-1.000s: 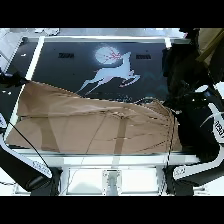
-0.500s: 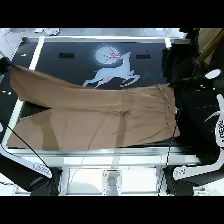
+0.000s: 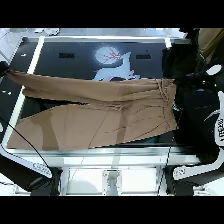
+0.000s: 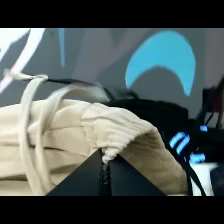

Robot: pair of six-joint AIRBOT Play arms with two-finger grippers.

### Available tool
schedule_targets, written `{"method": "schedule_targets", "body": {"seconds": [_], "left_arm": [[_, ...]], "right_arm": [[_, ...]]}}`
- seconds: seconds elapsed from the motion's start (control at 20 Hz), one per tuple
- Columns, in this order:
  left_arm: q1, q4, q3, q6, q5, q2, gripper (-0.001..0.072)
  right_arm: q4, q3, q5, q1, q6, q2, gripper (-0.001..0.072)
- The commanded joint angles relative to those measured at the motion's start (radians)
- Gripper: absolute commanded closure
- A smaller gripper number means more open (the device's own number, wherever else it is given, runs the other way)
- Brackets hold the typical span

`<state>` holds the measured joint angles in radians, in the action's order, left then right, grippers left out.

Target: Fold the clothes and pants, and hang the long-sleeved shirts on hangers.

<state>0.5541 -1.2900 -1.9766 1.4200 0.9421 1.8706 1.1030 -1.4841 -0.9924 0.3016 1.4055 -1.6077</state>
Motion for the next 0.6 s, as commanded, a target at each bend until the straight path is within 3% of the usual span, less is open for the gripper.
{"method": "schedule_targets", "body": {"seconds": [0.0, 0.15, 0.4, 0.45, 0.5, 0.55], "left_arm": [[-0.032, -0.042, 0.005, 0.035, -0.058, 0.033, 0.07], [-0.047, -0.042, 0.005, 0.168, -0.145, 0.057, 0.07], [-0.058, -0.04, 0.005, 0.175, -0.164, 0.087, 0.0697], [-0.061, -0.037, 0.005, 0.182, -0.16, 0.09, 0.0592], [-0.066, -0.034, 0.004, 0.194, -0.156, 0.089, 0.0174], [-0.067, -0.034, 0.002, 0.217, -0.141, 0.081, 0.0008]], "right_arm": [[0.004, -0.003, 0.161, -0.045, 0.027, -0.026, 0.0685], [-0.002, -0.004, 0.256, -0.054, 0.133, -0.068, 0.0685], [-0.012, -0.004, 0.28, -0.055, 0.145, -0.123, 0.0684], [-0.011, -0.004, 0.295, -0.055, 0.177, -0.126, 0.0684], [-0.014, -0.005, 0.317, -0.055, 0.215, -0.126, 0.0664], [-0.029, -0.015, 0.33, -0.053, 0.241, -0.125, 0.0484]]}}
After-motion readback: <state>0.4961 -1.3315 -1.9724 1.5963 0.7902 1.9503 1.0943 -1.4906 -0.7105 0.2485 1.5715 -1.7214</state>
